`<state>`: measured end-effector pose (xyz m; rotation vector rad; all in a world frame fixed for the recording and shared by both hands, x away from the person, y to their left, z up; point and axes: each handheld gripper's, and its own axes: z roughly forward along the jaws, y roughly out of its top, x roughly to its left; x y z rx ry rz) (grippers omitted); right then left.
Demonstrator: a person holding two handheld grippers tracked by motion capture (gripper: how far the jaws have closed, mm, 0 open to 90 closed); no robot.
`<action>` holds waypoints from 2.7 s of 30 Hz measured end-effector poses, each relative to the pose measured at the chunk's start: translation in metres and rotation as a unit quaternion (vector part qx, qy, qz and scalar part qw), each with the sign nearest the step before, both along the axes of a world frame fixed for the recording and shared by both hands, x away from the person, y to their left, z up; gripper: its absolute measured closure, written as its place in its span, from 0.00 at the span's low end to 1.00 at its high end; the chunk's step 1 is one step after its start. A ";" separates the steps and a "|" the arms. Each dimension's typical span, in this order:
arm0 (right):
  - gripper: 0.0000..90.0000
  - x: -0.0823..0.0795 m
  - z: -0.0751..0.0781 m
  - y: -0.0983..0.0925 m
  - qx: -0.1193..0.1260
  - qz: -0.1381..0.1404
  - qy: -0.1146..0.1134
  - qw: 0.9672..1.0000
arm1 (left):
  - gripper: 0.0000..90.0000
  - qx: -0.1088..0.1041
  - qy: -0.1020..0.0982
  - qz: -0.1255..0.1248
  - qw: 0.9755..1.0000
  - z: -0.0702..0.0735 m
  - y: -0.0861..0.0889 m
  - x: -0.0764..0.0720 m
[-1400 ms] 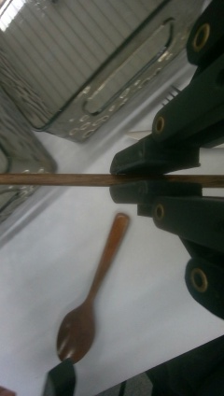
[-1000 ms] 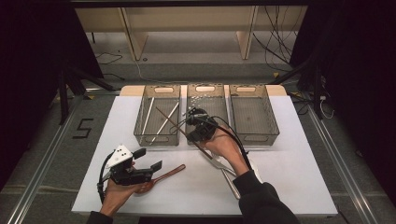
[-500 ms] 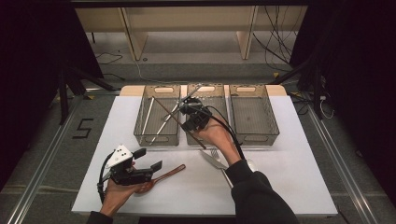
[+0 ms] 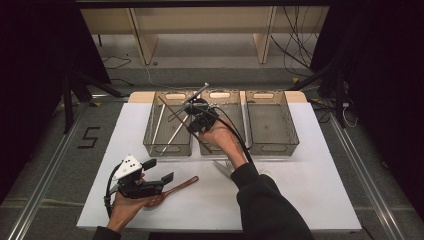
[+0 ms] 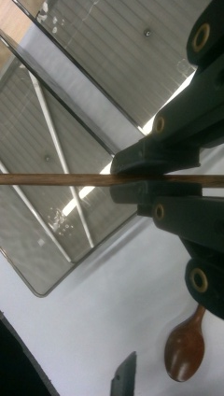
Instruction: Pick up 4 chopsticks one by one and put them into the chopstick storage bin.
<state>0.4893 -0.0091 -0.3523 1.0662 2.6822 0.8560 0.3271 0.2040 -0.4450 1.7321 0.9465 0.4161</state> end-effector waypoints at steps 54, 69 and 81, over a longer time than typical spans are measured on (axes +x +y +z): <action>0.94 0.055 -0.016 0.050 0.072 -0.076 0.019 0.994 | 0.19 -0.002 -0.001 -0.006 1.000 0.001 -0.001 0.000; 0.94 0.059 -0.023 0.051 0.076 -0.090 0.018 0.993 | 0.19 -0.001 -0.001 -0.008 1.000 0.001 -0.002 0.000; 0.74 0.059 -0.028 0.052 0.072 -0.088 0.029 0.993 | 0.19 0.000 -0.001 -0.009 1.000 0.001 -0.002 0.000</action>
